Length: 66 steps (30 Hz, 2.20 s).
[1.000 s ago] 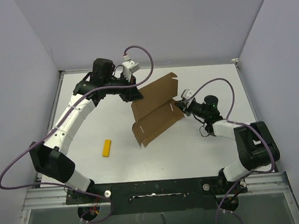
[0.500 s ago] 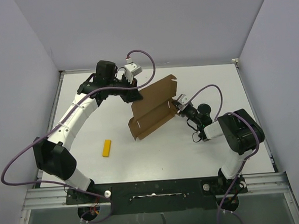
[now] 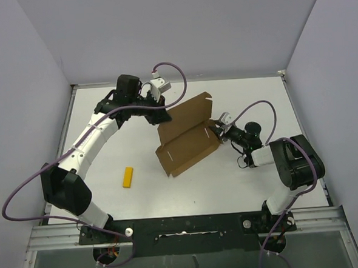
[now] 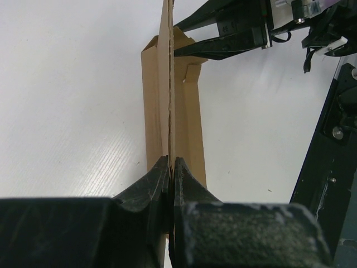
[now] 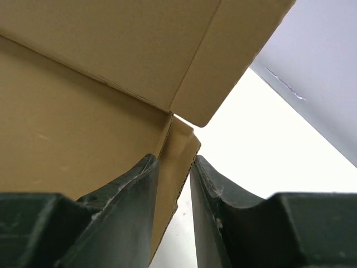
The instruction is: Fold the paper box
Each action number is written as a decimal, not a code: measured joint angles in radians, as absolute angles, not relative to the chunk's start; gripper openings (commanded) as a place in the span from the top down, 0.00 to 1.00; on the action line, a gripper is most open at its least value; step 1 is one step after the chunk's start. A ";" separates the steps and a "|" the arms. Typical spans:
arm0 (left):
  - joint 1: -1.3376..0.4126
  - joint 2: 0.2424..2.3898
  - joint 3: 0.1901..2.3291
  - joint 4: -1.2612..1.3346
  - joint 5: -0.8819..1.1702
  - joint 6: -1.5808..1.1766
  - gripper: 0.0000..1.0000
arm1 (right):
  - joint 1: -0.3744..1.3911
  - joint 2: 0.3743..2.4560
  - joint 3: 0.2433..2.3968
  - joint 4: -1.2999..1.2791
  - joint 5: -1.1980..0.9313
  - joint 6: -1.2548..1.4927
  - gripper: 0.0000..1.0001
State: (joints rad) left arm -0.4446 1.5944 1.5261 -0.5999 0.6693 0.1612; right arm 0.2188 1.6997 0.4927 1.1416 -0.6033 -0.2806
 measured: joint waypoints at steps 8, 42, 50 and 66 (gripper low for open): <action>-0.451 1.594 1.521 -0.603 0.663 0.161 1.00 | 0.197 1.631 0.495 1.004 -0.703 -0.286 0.68; -0.457 1.594 1.521 -0.617 0.668 0.169 1.00 | 0.015 1.764 1.200 -0.435 -0.937 -0.550 0.43; -0.458 1.594 1.521 -0.617 0.670 0.169 1.00 | 0.038 1.848 1.293 -0.559 -0.950 -0.576 0.75; -0.458 1.558 1.525 -0.611 0.694 0.110 1.00 | 0.050 1.610 1.040 -0.262 -0.992 -0.533 1.00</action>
